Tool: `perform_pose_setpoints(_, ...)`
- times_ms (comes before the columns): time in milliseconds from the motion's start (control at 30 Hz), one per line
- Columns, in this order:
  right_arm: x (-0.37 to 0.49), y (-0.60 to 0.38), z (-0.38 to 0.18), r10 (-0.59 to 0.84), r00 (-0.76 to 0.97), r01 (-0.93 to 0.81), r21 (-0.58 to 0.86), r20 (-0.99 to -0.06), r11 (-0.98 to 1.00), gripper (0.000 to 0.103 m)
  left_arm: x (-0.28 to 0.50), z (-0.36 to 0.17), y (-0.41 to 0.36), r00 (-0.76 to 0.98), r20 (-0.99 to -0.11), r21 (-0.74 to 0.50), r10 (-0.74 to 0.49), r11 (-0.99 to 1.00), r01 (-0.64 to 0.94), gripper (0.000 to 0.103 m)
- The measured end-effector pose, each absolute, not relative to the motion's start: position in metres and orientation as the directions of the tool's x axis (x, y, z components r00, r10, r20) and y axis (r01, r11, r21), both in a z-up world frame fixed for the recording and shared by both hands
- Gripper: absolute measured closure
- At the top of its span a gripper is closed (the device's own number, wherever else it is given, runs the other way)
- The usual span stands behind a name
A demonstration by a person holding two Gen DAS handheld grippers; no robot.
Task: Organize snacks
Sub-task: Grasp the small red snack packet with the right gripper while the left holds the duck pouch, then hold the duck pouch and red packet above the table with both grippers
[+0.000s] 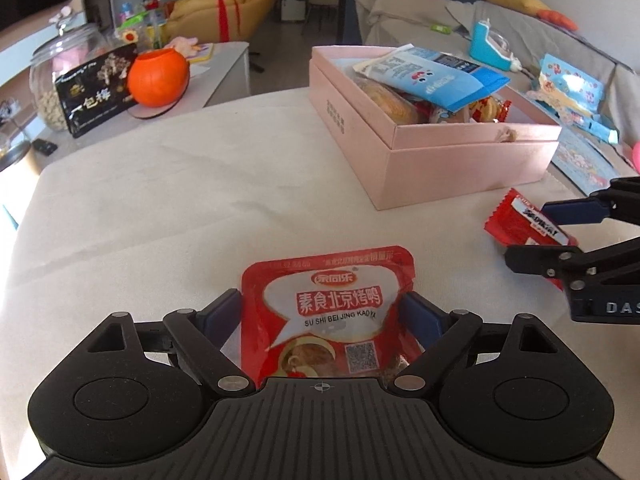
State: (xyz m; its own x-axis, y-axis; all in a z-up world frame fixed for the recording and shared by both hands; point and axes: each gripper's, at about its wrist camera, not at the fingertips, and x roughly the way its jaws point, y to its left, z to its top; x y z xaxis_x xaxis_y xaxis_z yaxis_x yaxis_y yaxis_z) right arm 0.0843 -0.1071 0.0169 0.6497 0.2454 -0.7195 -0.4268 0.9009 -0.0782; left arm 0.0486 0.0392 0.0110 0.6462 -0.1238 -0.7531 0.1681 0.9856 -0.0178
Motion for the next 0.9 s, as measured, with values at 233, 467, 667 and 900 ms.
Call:
perform_pose_setpoints(233, 0.061, -0.133, 0.043, 0.264, 0.680, -0.426, -0.076, -0.684, 0.901, 0.045, 0.018, 0.019, 0.042, 0.665, -0.717, -0.077, -0.208, 0.972, 0.222, 0.030)
perform_pose_setpoints(467, 0.057, -0.153, 0.054, 0.281, 0.703, -0.393, -0.028, -0.654, 0.919, 0.045, -0.008, 0.054, 0.025, 0.731, -0.635, -0.062, -0.250, 0.960, 0.274, 0.038)
perform_pose_setpoints(667, 0.055, -0.162, 0.055, 0.291, 0.710, -0.373, 0.007, -0.642, 0.928, 0.045, -0.008, 0.100, 0.014, 0.802, -0.536, -0.025, -0.262, 0.955, 0.294, 0.045)
perform_pose_setpoints(900, 0.055, -0.178, 0.060, 0.300, 0.724, -0.350, 0.045, -0.621, 0.936, 0.045, 0.013, 0.090, 0.007, 0.776, -0.574, -0.030, -0.262, 0.953, 0.300, 0.047)
